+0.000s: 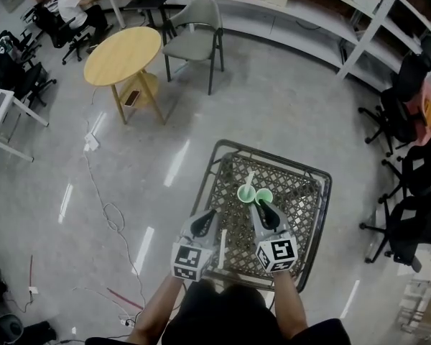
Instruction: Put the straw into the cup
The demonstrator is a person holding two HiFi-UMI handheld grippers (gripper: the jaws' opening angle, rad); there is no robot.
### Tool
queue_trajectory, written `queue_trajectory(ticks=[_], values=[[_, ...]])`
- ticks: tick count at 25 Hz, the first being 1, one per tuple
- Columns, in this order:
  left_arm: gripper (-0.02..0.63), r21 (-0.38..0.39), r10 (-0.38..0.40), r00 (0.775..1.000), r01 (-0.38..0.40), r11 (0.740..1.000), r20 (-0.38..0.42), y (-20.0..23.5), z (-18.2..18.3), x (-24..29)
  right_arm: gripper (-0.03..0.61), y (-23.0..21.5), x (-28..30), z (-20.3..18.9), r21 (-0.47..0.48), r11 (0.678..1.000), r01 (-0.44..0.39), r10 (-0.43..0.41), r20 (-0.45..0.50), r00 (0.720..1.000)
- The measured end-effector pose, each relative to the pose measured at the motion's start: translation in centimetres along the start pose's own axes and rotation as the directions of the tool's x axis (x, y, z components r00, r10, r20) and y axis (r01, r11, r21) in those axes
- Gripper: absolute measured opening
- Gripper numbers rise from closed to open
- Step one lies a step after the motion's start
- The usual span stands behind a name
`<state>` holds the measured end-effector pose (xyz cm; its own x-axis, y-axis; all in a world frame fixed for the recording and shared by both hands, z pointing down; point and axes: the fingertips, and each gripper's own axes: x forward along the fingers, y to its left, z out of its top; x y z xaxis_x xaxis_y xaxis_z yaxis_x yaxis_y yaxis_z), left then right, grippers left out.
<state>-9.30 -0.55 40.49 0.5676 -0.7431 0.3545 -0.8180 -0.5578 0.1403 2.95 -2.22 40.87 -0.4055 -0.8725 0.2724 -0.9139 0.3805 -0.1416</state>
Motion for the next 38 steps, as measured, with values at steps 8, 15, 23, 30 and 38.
queue_trajectory(ticks=[8,15,23,30,38], values=[[0.006,0.029,-0.010,0.999,0.009,1.000,0.036,-1.5,1.7,-2.1,0.024,2.1,-3.2,1.1,-0.023,1.000,0.017,-0.016,0.030,0.999],[0.006,0.046,-0.027,0.999,0.024,0.999,0.046,-2.7,2.2,-3.5,0.003,2.5,-5.5,1.4,-0.011,0.999,0.046,-0.045,0.045,0.998],[0.005,0.063,-0.067,0.996,0.064,0.996,0.053,-3.6,2.4,-4.3,0.003,2.9,-6.7,1.7,-0.014,0.997,0.071,-0.070,0.057,0.996],[0.006,0.055,-0.073,0.996,0.070,0.996,0.056,-3.6,1.9,-4.5,0.003,3.1,-7.5,1.2,-0.009,0.995,0.097,-0.097,0.046,0.994],[0.006,0.025,-0.124,0.992,0.123,0.992,0.025,-4.1,0.0,-4.1,0.003,2.8,-8.5,-1.1,0.010,0.989,0.148,-0.148,0.005,0.989]])
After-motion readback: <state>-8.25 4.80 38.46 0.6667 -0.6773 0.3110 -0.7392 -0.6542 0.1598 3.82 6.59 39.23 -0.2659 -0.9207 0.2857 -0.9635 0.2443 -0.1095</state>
